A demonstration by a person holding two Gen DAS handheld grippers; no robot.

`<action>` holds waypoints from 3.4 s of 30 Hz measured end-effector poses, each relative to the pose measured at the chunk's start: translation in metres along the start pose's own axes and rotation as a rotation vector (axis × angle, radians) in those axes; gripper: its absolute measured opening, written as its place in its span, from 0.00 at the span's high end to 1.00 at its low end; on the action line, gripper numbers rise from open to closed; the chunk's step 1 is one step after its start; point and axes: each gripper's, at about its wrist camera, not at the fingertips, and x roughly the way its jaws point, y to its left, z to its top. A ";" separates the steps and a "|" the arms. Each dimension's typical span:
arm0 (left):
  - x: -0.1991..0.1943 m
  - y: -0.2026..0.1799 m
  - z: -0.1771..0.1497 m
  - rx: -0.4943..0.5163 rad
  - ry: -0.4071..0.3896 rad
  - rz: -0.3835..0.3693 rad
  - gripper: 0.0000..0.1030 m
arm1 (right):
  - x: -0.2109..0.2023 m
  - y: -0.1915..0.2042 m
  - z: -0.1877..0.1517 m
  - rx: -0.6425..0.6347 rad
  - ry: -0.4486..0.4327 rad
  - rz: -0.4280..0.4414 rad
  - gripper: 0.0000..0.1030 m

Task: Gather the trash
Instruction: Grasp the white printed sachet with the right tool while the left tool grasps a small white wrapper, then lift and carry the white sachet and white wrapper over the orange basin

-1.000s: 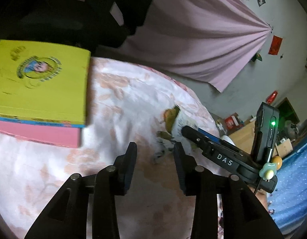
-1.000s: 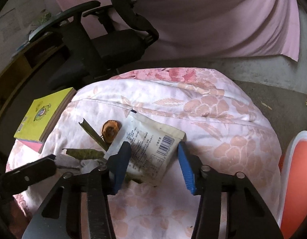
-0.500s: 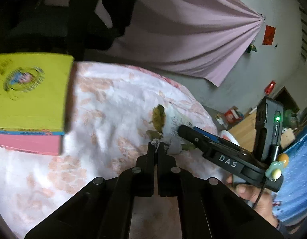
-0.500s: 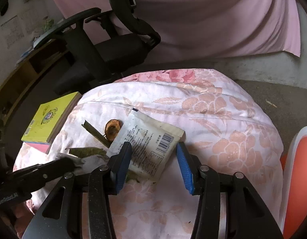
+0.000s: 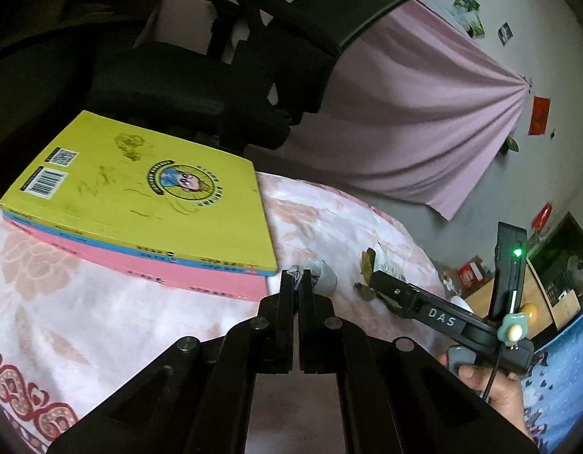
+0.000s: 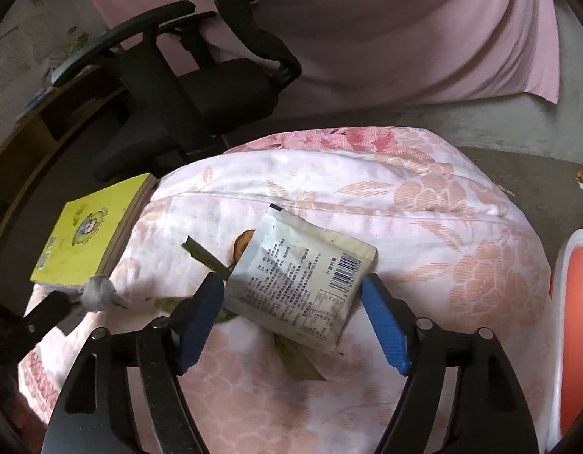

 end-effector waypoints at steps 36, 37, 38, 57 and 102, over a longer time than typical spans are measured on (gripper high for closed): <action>-0.044 -0.078 -0.031 0.232 -0.132 -0.130 1.00 | -0.131 -0.020 -0.077 0.125 -0.258 0.013 0.53; -0.046 -0.083 -0.035 0.252 -0.138 -0.135 1.00 | -0.141 -0.023 -0.080 0.123 -0.275 0.006 0.53; -0.047 -0.087 -0.039 0.262 -0.141 -0.144 1.00 | -0.148 -0.027 -0.082 0.121 -0.286 0.001 0.53; -0.078 -0.183 -0.058 0.391 -0.377 -0.254 1.00 | -0.241 -0.083 -0.107 0.085 -0.580 -0.056 0.53; 0.113 -0.367 -0.105 0.583 0.010 -0.296 1.00 | -0.196 -0.266 -0.123 0.317 -0.522 -0.191 0.53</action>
